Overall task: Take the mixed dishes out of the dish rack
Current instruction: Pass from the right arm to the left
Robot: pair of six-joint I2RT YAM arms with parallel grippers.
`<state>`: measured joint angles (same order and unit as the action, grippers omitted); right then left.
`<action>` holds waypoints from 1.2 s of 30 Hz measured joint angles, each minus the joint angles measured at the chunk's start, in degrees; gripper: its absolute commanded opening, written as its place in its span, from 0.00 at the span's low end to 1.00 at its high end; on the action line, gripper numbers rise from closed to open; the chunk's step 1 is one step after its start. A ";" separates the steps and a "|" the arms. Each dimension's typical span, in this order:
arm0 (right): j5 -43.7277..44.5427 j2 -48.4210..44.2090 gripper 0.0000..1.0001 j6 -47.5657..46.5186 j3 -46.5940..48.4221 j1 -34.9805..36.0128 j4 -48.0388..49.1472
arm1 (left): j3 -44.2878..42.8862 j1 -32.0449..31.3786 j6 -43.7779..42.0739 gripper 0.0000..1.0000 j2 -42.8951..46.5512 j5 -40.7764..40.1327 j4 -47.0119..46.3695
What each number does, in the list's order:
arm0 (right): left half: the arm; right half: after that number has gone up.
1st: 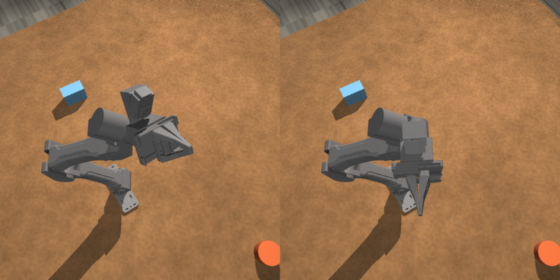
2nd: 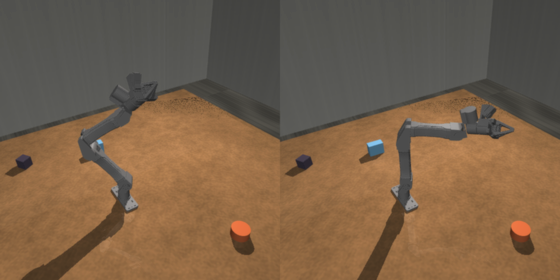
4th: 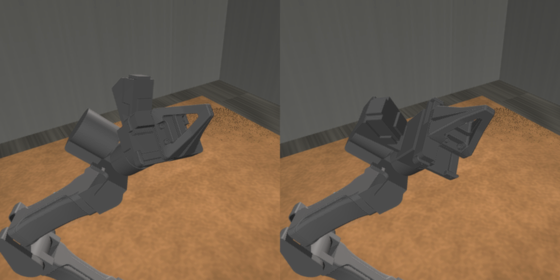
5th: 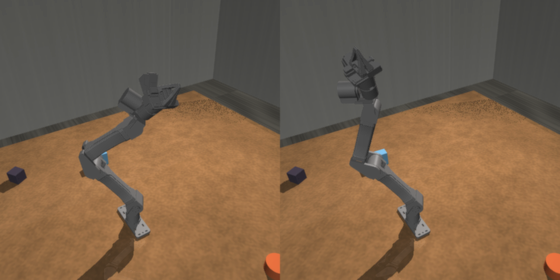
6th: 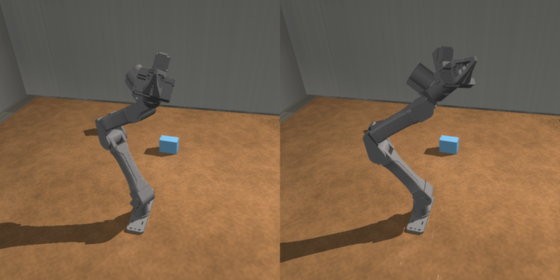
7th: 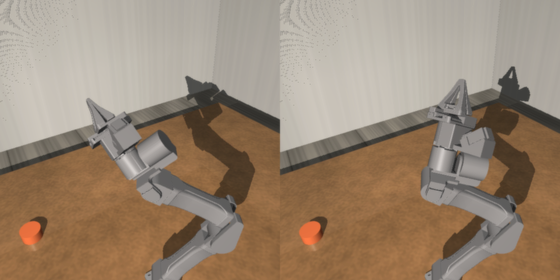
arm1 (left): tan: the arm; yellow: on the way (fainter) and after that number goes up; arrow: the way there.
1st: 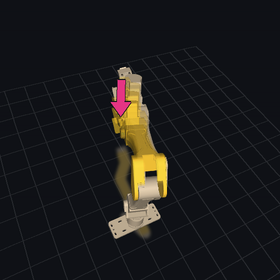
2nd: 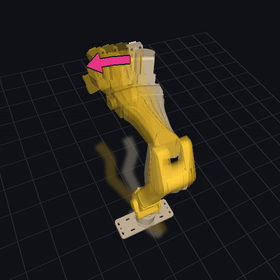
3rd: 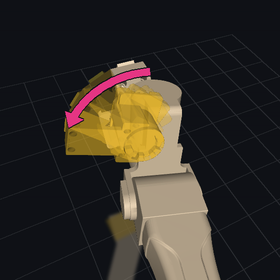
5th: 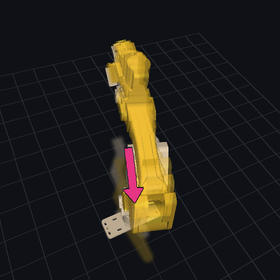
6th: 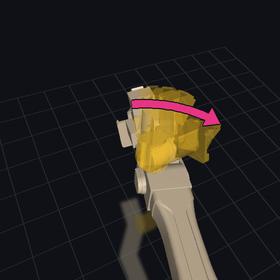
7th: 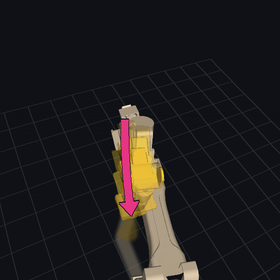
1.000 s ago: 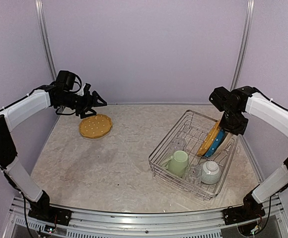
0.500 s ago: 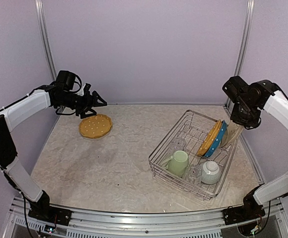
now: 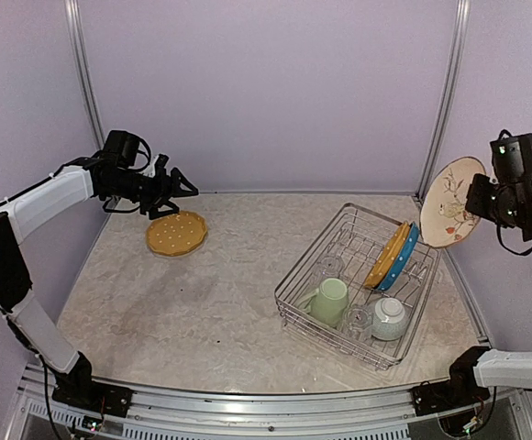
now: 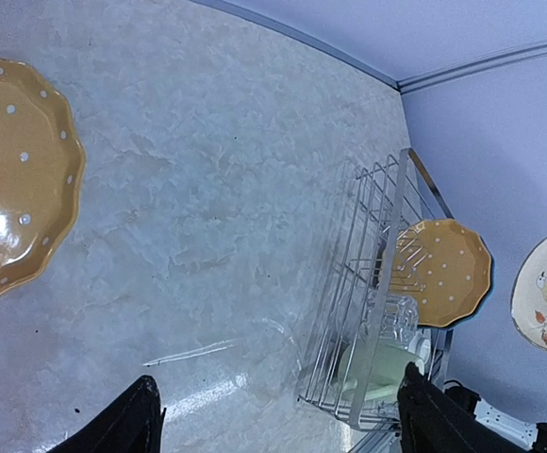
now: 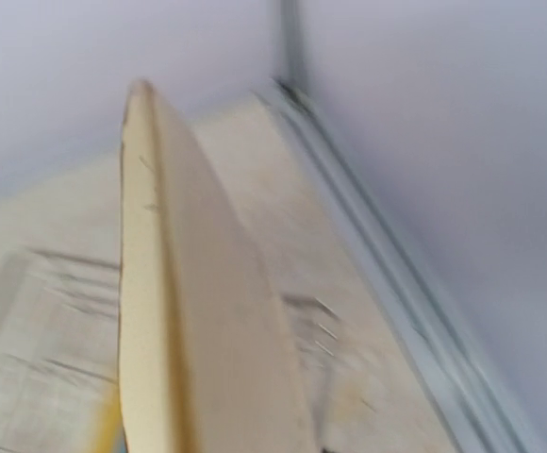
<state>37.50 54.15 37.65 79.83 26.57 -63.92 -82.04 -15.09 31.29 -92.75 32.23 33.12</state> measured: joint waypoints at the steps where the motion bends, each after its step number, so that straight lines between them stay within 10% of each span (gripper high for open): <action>1: -1.22 -1.29 0.00 -1.53 0.00 0.00 2.14 | 0.00 0.00 0.00 0.86 0.00 0.28 0.00; 11: -20.11 -1.27 0.00 -7.76 -1.33 0.00 22.84 | 1.51 0.00 2.34 0.87 -0.15 10.23 -5.31; 22: -44.92 15.21 0.00 5.55 -16.41 0.68 51.25 | 7.89 -4.37 10.84 0.89 -0.24 27.87 -23.28; 36: -54.45 31.06 0.00 17.44 -15.80 9.03 73.22 | 9.81 -7.76 20.79 0.85 -5.42 35.36 -35.98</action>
<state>-16.95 85.21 55.09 64.03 35.59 9.30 -72.23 -22.85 52.07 -98.17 67.59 -2.85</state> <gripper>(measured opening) 0.136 0.870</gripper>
